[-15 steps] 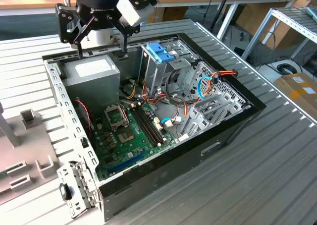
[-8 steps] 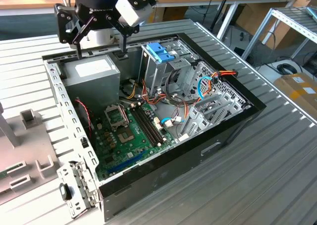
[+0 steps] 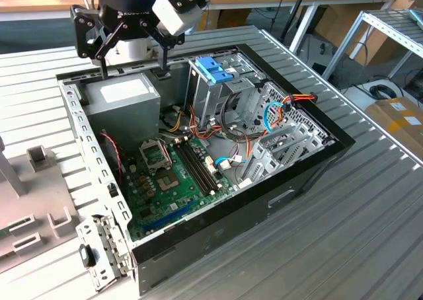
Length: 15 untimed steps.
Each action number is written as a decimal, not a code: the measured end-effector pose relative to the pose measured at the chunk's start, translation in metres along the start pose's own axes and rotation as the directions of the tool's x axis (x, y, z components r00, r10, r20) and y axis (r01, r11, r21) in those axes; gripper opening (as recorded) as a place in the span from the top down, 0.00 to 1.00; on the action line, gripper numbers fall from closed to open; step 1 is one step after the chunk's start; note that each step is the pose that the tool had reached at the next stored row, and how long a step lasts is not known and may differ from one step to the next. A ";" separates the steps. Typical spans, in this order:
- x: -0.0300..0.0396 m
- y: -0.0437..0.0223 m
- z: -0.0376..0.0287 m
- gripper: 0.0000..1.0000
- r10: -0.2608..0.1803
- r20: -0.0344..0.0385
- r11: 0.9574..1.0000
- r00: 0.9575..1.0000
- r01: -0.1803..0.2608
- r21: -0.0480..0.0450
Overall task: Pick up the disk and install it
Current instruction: 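Reach for the disk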
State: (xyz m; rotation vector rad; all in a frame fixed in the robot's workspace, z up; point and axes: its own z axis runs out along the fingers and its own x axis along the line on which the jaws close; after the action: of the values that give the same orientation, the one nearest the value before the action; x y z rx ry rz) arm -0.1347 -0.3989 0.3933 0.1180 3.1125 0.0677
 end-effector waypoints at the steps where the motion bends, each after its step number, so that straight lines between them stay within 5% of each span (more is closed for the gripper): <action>1: 0.0006 -0.0001 0.0000 0.01 0.000 0.000 1.000 1.000 0.000 0.000; 15: 0.0091 -0.0007 -0.0002 0.01 0.000 0.000 1.000 1.000 0.000 0.000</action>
State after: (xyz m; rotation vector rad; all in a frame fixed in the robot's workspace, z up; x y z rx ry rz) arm -0.1438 -0.3989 0.3933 0.1180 3.1125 0.0677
